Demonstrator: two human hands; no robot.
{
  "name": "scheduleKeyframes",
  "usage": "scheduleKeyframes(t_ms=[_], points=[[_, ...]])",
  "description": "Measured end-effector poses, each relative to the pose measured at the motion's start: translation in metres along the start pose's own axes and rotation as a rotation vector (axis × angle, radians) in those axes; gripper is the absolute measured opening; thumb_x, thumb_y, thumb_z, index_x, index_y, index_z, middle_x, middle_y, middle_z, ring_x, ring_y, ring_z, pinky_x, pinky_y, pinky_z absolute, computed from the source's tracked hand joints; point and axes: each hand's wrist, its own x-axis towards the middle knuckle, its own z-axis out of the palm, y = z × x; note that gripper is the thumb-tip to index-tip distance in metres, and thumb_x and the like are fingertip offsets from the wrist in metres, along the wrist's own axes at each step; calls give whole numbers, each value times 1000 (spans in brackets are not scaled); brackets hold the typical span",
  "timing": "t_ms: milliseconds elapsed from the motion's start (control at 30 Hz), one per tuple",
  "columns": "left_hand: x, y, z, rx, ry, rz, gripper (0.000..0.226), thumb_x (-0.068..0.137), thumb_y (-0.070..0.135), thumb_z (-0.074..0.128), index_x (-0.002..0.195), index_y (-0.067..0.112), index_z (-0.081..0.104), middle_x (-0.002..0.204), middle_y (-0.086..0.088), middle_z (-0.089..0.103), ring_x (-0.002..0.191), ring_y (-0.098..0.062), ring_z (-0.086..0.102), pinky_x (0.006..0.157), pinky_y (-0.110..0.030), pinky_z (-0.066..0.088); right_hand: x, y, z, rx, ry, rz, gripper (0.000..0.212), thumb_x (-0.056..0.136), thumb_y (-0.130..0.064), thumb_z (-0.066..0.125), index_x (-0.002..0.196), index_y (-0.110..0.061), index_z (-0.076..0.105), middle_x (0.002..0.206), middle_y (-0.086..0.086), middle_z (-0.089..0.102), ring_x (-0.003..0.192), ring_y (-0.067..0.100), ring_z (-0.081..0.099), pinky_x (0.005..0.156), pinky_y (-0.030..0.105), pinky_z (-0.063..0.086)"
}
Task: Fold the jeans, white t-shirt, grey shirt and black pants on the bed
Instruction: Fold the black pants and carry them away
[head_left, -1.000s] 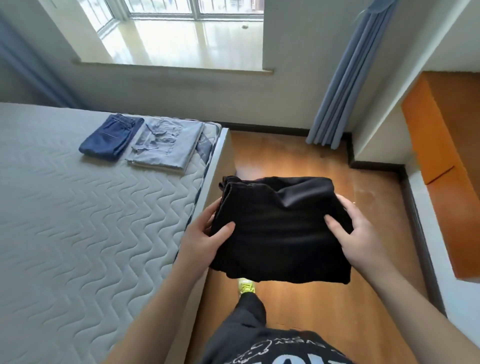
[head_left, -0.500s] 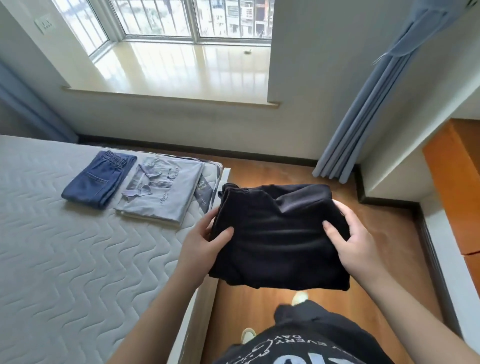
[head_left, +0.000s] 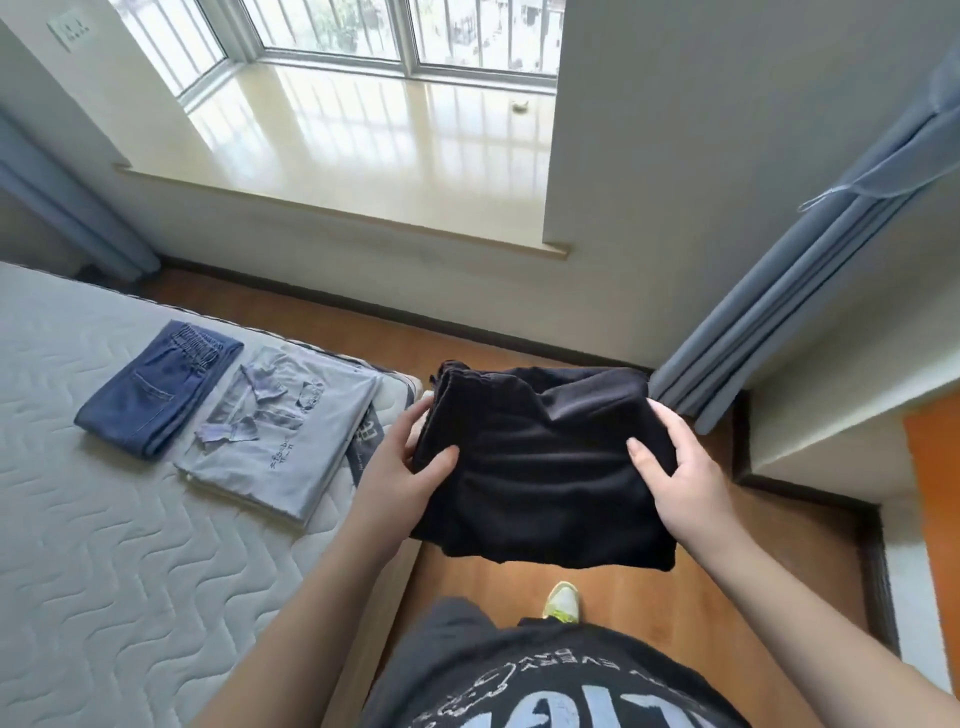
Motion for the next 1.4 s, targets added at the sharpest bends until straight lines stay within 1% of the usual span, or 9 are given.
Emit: scheduleKeyframes(t_ms=[200, 333, 467, 567, 700, 833, 1000, 1167, 1400], points=[[64, 25, 4, -27, 139, -32, 53, 83, 29, 69, 130, 47, 53, 116, 15, 70, 106, -5, 66, 100, -43, 51, 87, -26, 13, -2, -39, -43, 47, 97, -42, 54, 142, -43, 41, 142, -15, 51, 131, 11, 47, 111, 38, 39], [117, 32, -11, -115, 200, -49, 59, 79, 26, 68, 135, 34, 52, 119, 4, 70, 110, -14, 66, 101, -45, 50, 151, -45, 32, 19, -80, -72, 46, 96, -42, 56, 139, -49, 41, 135, -25, 54, 125, 2, 49, 108, 29, 39], [172, 35, -37, -151, 240, -49, 56, 84, 22, 68, 135, 37, 52, 117, 3, 71, 108, -13, 67, 99, -43, 51, 217, -70, 55, 13, -128, -109, 44, 94, -46, 56, 134, -57, 40, 122, -46, 49, 119, -6, 48, 101, 23, 38], [210, 40, -54, -171, 281, -54, 54, 87, 17, 68, 135, 37, 53, 118, 6, 70, 110, -9, 66, 102, -41, 49, 264, -95, 73, 13, -159, -126, 45, 94, -42, 59, 134, -56, 42, 123, -44, 51, 115, -11, 49, 99, 18, 36], [256, 54, -81, -162, 315, -71, 59, 77, 33, 70, 133, 42, 53, 120, 11, 69, 111, -6, 64, 104, -42, 48, 320, -125, 96, 10, -180, -154, 46, 94, -42, 59, 135, -55, 43, 125, -39, 54, 115, -19, 47, 92, 6, 34], [299, 68, -109, -100, 340, -69, 57, 76, 41, 69, 129, 49, 51, 121, 16, 67, 113, -3, 63, 105, -42, 47, 369, -146, 120, 23, -222, -149, 45, 93, -41, 60, 133, -55, 45, 118, -47, 52, 110, -26, 45, 84, -7, 31], [355, 81, -132, -41, 389, -73, 53, 76, 46, 67, 125, 58, 50, 119, 23, 66, 112, -1, 62, 102, -40, 49, 440, -166, 147, -17, -276, -176, 42, 93, -44, 59, 124, -67, 42, 117, -50, 50, 107, -28, 44, 88, 3, 32], [418, 89, -142, -63, 521, -76, 54, 80, 35, 68, 131, 44, 53, 117, 23, 67, 110, 3, 62, 103, -38, 48, 524, -186, 178, -30, -362, -252, 42, 94, -42, 59, 126, -63, 42, 121, -46, 51, 111, -24, 45, 88, 4, 35], [476, 100, -174, -170, 713, -134, 46, 81, 35, 68, 117, 61, 53, 113, 27, 67, 105, 5, 63, 97, -32, 47, 629, -242, 246, -14, -538, -348, 40, 95, -38, 59, 125, -60, 46, 123, -41, 53, 112, -21, 48, 89, 8, 36]])
